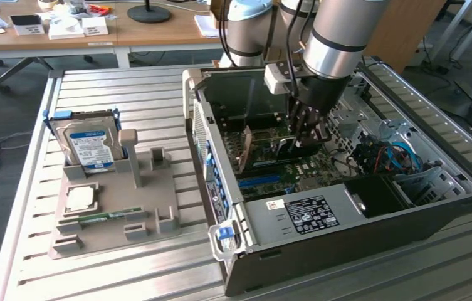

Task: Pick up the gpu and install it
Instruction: 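Insert the gpu into the slot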

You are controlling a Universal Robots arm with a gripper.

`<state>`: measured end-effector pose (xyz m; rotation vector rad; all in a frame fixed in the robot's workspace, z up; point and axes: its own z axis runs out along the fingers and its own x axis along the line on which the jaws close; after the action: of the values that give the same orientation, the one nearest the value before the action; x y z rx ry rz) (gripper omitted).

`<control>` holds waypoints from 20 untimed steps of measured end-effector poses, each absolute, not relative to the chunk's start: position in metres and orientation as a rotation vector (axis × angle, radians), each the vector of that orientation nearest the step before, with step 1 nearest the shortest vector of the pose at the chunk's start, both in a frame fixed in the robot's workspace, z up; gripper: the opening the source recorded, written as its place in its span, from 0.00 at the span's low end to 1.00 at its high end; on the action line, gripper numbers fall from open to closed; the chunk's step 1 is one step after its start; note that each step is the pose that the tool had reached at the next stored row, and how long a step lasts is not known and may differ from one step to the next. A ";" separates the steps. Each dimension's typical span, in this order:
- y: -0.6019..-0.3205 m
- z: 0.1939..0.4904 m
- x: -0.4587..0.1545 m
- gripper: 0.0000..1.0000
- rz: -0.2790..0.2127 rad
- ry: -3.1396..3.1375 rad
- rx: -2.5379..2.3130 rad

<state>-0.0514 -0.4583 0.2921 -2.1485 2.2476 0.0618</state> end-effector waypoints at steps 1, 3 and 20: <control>-0.458 0.292 -0.051 0.27 0.062 2.248 -2.148; -0.458 0.292 -0.052 0.27 0.062 2.248 -2.148; -0.458 0.292 -0.054 0.27 0.062 2.248 -2.148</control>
<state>-0.0540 -0.4583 0.2920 -2.1485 2.2476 0.0618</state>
